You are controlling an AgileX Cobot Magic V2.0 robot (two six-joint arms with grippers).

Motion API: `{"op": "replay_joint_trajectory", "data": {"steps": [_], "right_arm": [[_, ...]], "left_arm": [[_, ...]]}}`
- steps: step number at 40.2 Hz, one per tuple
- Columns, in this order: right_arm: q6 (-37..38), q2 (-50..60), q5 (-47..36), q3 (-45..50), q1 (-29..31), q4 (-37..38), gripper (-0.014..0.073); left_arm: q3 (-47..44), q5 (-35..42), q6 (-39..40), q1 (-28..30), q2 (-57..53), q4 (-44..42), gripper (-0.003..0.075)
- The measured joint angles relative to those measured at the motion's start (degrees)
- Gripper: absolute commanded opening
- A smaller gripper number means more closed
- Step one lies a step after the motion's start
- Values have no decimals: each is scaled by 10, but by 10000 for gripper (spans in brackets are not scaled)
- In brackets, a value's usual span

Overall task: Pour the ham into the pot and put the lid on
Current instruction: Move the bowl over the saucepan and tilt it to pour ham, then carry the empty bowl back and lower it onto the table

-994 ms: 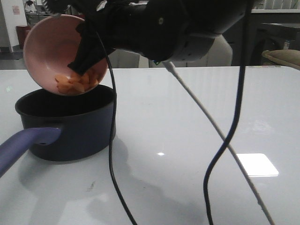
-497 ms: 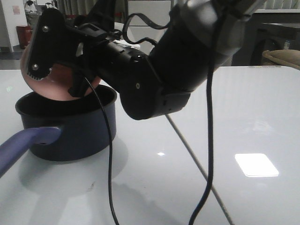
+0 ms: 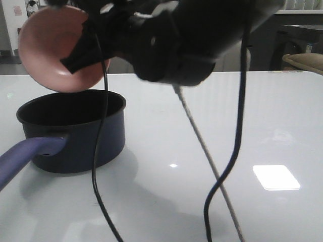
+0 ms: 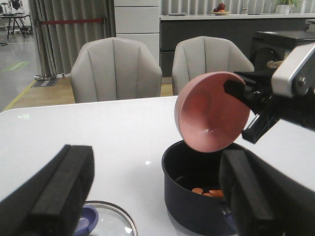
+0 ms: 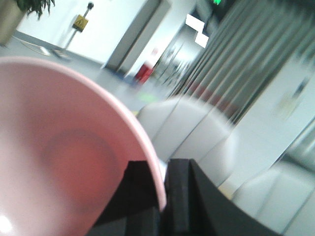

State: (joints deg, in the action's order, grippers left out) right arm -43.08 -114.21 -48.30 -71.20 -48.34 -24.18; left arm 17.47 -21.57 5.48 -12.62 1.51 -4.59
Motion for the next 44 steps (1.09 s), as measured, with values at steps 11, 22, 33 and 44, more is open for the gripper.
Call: {"op": "replay_joint_trajectory", "data": {"steps": [11, 22, 33, 44], "right_arm": [[79, 129, 284, 0, 4, -53, 134], [81, 220, 555, 0, 60, -61, 134], [131, 259, 752, 0, 217, -22, 136], [306, 252, 842, 0, 342, 135, 136]], "left_arm": [[0, 0, 0, 0, 0, 0, 565], [0, 0, 0, 0, 0, 0, 565], [0, 0, 0, 0, 0, 0, 565], [0, 0, 0, 0, 0, 0, 565]]}}
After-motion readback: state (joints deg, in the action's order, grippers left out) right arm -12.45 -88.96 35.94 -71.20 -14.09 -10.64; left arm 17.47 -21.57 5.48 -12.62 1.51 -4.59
